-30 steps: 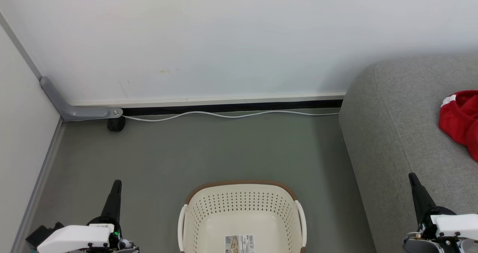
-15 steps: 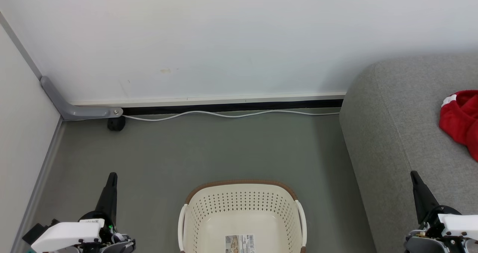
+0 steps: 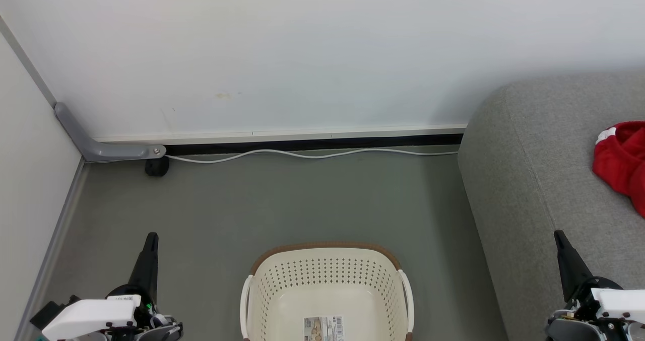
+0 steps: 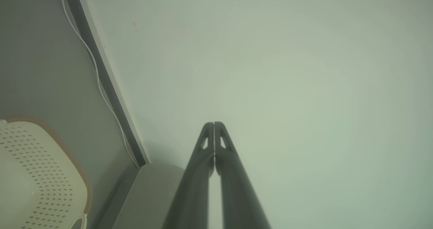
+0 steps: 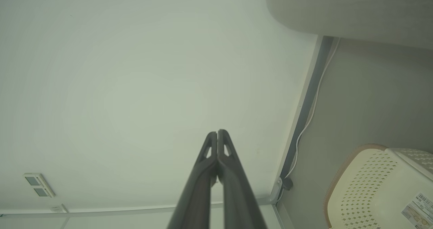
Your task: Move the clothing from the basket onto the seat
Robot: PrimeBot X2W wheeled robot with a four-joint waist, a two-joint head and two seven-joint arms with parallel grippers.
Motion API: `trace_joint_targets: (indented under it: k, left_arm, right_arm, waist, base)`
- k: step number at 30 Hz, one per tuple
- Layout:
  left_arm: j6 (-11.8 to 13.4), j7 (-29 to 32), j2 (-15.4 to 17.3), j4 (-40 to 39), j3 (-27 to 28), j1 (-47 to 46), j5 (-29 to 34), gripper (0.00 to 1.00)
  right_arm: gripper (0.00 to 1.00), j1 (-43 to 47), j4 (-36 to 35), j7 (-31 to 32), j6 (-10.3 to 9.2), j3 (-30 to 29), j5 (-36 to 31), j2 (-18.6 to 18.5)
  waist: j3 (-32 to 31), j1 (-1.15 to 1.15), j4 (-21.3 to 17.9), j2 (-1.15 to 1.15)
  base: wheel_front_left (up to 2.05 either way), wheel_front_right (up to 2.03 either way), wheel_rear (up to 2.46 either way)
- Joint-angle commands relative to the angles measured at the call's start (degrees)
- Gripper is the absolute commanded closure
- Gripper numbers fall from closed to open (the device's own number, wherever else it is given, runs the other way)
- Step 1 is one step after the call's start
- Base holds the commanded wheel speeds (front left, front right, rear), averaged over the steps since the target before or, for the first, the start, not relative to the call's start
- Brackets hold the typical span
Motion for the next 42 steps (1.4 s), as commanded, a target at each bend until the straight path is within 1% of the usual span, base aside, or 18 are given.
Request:
trace_joint_targets:
  k: [1, 42]
  left_arm:
    - [-0.46, 0.36, 0.75, -1.62, 1.9, -3.31, -0.2, 1.0]
    - [-0.46, 0.36, 0.75, -1.63, 1.9, -3.31, -0.21, 1.0]
  right_arm:
    - [1.0, -2.57, -1.79, 0.46, 0.09, 0.91, 0.63, -0.6]
    - [1.0, -2.58, -1.79, 0.48, 0.09, 0.88, 0.61, -0.58]
  waist:
    - [0.0, 0.0, 0.0, 0.0]
    - [0.0, 0.0, 0.0, 0.0]
  base:
    - [0.0, 0.0, 0.0]
    - [0.0, 0.0, 0.0]
